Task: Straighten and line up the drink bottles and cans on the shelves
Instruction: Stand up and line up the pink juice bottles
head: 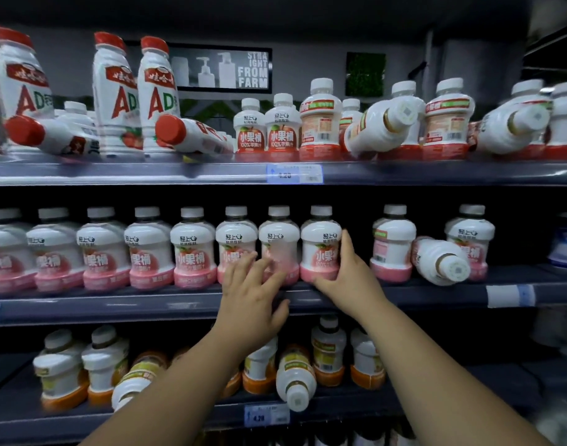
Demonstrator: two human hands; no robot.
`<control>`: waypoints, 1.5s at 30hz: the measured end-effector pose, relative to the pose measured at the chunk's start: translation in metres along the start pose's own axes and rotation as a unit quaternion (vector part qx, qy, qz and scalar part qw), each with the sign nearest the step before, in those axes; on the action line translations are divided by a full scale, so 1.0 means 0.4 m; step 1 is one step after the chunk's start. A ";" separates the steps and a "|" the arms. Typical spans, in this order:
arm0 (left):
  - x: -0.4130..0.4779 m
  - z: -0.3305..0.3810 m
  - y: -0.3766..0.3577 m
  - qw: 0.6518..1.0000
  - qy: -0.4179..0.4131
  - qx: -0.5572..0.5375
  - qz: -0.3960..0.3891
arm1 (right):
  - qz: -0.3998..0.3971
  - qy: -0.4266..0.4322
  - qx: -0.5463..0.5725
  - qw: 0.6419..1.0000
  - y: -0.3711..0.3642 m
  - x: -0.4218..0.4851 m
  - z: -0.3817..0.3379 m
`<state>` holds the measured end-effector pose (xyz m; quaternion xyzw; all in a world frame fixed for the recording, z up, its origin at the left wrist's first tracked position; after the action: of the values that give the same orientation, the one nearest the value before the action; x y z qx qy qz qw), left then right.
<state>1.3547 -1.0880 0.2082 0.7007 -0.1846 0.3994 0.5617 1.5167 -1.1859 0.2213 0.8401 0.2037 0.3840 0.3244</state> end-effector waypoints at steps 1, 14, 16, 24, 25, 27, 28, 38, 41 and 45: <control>0.003 0.008 0.005 1.000 -0.002 -0.020 0.006 | 0.010 0.006 0.010 1.000 0.004 -0.014 -0.001; 0.116 0.312 -0.011 0.969 -0.042 -0.242 0.034 | 0.220 0.113 -0.005 0.969 0.320 -0.159 0.078; 0.149 0.351 -0.027 0.960 -0.019 -0.278 0.030 | 0.260 0.112 -0.008 0.959 0.378 -0.160 0.117; 0.257 0.406 -0.116 0.923 0.139 -0.354 0.066 | 0.253 0.033 0.071 0.964 0.390 -0.120 0.339; 0.262 0.406 -0.124 0.919 0.157 -0.355 0.071 | 0.254 0.029 0.079 0.964 0.382 -0.114 0.355; 0.270 0.402 -0.148 0.914 0.188 -0.351 0.072 | 0.253 0.033 0.073 0.964 0.362 -0.098 0.378; 0.275 0.400 -0.161 0.914 0.202 -0.346 0.068 | 0.242 0.038 0.071 0.967 0.350 -0.090 0.385; 0.296 0.372 -0.218 0.910 0.260 -0.321 0.027 | 0.204 0.041 0.173 0.963 0.320 -0.046 0.431; 0.291 0.346 -0.208 0.915 0.261 -0.308 0.018 | 0.207 0.032 0.215 0.954 0.346 -0.020 0.417; 0.275 0.313 -0.194 0.917 0.259 -0.302 0.025 | 0.194 0.028 0.236 0.952 0.352 0.055 0.382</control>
<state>1.5210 -1.1606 0.2366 0.3645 -0.1615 0.5060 0.7649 1.6624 -1.3319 0.2558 0.9051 0.1306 0.4036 0.0304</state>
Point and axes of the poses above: each hand's wrist, its own x-axis towards the middle knuckle, its own y-axis out of the back of the hand, z = x × y, the point moved 10 cm from there along x, towards the middle knuckle, and after that the axes turned 3 degrees about -x, right-handed, at the moved point
